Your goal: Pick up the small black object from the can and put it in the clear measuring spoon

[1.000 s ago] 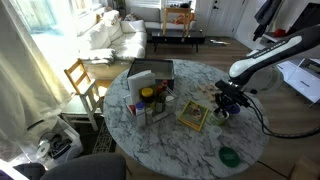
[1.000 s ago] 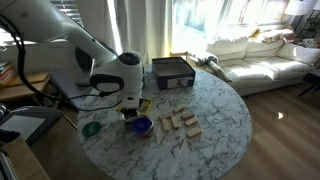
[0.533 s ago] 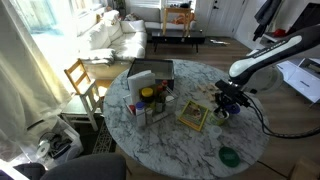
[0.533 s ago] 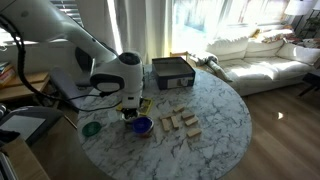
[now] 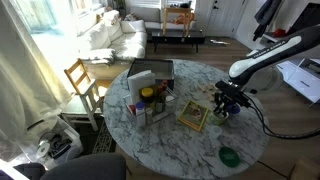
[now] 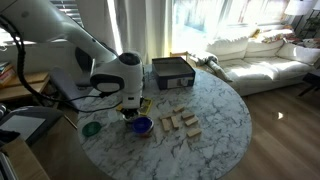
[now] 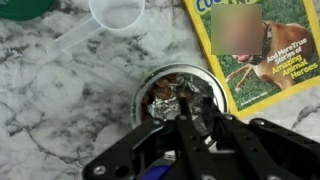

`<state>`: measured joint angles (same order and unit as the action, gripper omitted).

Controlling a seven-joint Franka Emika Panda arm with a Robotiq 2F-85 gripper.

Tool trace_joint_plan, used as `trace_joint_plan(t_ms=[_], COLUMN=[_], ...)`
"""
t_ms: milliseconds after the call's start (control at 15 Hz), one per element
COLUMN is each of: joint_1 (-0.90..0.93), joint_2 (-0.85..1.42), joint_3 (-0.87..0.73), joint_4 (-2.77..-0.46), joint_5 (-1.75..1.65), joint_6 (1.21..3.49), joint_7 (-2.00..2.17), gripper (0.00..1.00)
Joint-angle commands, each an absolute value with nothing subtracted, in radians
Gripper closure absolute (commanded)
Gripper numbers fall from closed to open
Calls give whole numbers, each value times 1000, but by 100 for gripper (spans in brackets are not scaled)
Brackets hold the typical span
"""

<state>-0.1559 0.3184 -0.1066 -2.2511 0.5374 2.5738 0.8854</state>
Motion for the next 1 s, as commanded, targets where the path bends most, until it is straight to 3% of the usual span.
trace_joint_plan(t_ms=[0, 133, 333, 467, 533, 733, 933], joint_1=[-150, -149, -150, -151, -151, -151, -150], joint_2=[331, 336, 341, 341, 342, 345, 347], joint_3=[-113, -113, -112, -112, -112, -111, -110], joint_4=[-2253, -2251, -2250, -2249, -2249, -2248, -2247], joint_5=[538, 537, 539, 542, 542, 542, 543], joint_6=[2580, 2579, 2578, 2579, 2579, 2579, 2580], joint_7=[858, 855, 852, 850, 849, 848, 847], gripper=[45, 31, 46, 69, 74, 79, 72])
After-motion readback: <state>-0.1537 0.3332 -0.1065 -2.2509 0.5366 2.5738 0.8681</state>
